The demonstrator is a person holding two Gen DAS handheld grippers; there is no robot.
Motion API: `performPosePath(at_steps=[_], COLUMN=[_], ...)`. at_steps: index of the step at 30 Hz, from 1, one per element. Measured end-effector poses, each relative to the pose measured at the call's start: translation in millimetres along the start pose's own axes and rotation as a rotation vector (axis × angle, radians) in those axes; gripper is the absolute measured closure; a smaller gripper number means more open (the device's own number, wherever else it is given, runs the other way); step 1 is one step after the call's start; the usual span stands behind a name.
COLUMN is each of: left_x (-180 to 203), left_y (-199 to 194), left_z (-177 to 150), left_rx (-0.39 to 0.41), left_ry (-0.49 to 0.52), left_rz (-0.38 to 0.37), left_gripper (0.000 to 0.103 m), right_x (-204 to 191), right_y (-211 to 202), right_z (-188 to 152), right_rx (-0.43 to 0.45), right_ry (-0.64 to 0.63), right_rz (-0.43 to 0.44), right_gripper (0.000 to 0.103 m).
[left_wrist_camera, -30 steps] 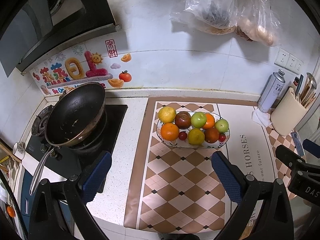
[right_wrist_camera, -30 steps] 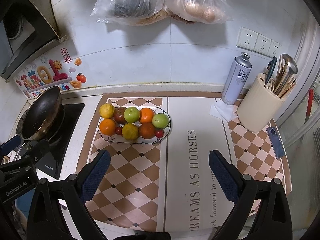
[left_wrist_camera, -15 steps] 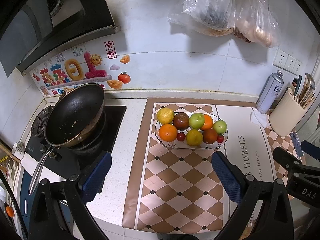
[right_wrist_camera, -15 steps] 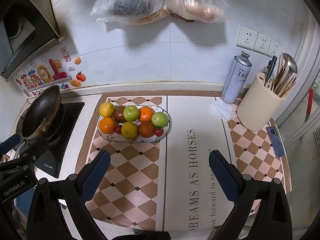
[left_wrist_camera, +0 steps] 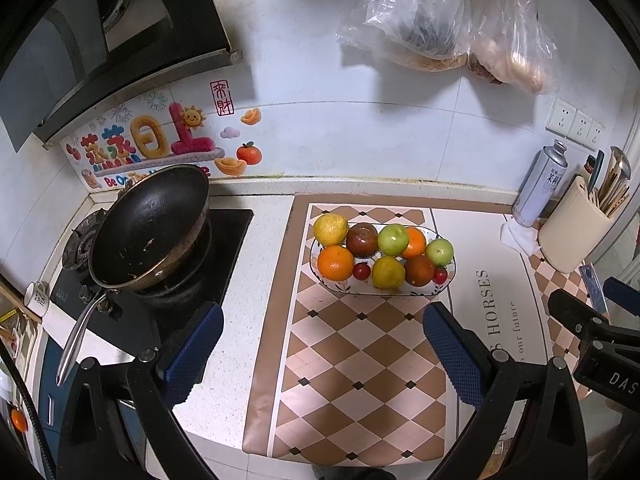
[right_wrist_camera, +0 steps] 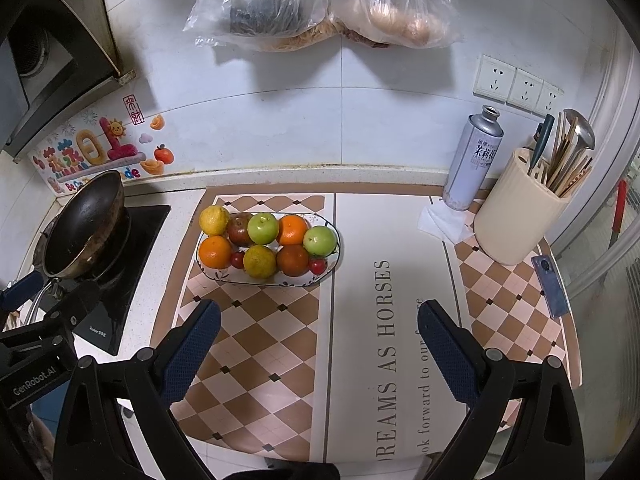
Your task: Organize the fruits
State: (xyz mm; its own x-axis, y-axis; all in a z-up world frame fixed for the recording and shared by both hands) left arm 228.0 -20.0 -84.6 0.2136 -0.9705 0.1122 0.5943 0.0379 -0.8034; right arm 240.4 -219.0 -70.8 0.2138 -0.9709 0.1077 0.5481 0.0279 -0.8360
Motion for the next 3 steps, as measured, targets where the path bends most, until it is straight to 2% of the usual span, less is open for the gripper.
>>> performPosePath(at_steps=[3], left_x=[-0.1], left_y=[-0.2], left_z=[0.1], left_rx=[0.005], left_ry=[0.000], left_rz=[-0.004], left_gripper=[0.001], right_x=[0.1], right_y=[0.1], right_z=[-0.1], right_rx=[0.000], right_ry=[0.000], right_rz=[0.000], right_gripper=[0.002])
Point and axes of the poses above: each gripper's, at about its wrist camera, not at the fingertips, and y roughly the way its jaws point, x to its right, z to its top, the point moved 3 cm from there along y, roughly the way its jaws point, and after that the axes turned 15 degrees about -y, right-handed, at the moved point
